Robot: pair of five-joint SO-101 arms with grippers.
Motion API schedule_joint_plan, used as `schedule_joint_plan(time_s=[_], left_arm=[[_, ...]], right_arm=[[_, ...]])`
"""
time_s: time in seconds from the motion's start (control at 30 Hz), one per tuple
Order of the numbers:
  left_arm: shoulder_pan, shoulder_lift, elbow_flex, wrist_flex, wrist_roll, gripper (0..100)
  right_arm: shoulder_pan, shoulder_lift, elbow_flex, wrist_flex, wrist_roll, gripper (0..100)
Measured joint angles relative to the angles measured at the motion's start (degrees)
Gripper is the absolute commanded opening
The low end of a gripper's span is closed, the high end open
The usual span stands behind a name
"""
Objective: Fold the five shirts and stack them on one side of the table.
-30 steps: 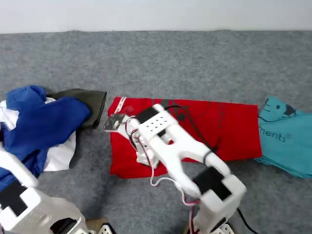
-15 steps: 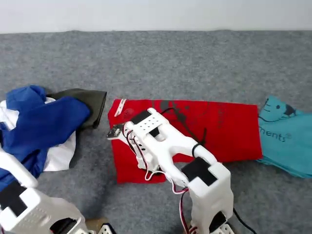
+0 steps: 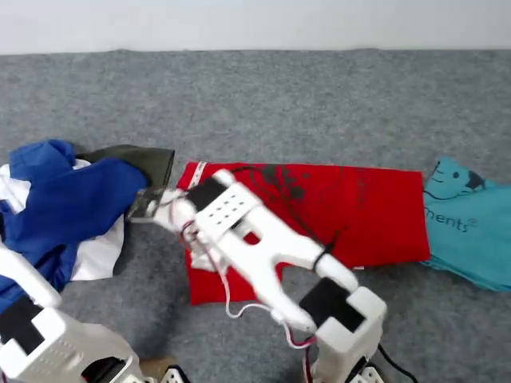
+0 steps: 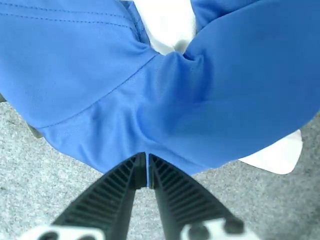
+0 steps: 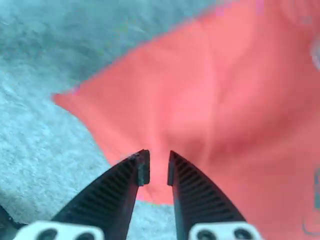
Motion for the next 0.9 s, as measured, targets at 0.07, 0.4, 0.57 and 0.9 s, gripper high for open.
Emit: schedule_joint_plan(time_s=[0.07, 0.4, 0.57, 0.9], left_arm=[[0.00, 0.00, 0.00, 0.00, 0.00, 2], [0.00, 0.00, 0.00, 0.00, 0.00, 2], [0.00, -1.14, 0.00, 0.00, 0.00, 2], [0.00, -2.37, -0.09, 0.00, -0.09, 2]], right_arm=[[-1.93, 3.08, 0.00, -1.14, -0.09, 5.8], [-3.34, 11.25, -6.15, -5.80, -0.18, 10.7], [-3.34, 10.46, -10.29, 2.20, -0.18, 14.3], [-3.34, 7.38, -10.37, 12.92, -2.73, 27.0]])
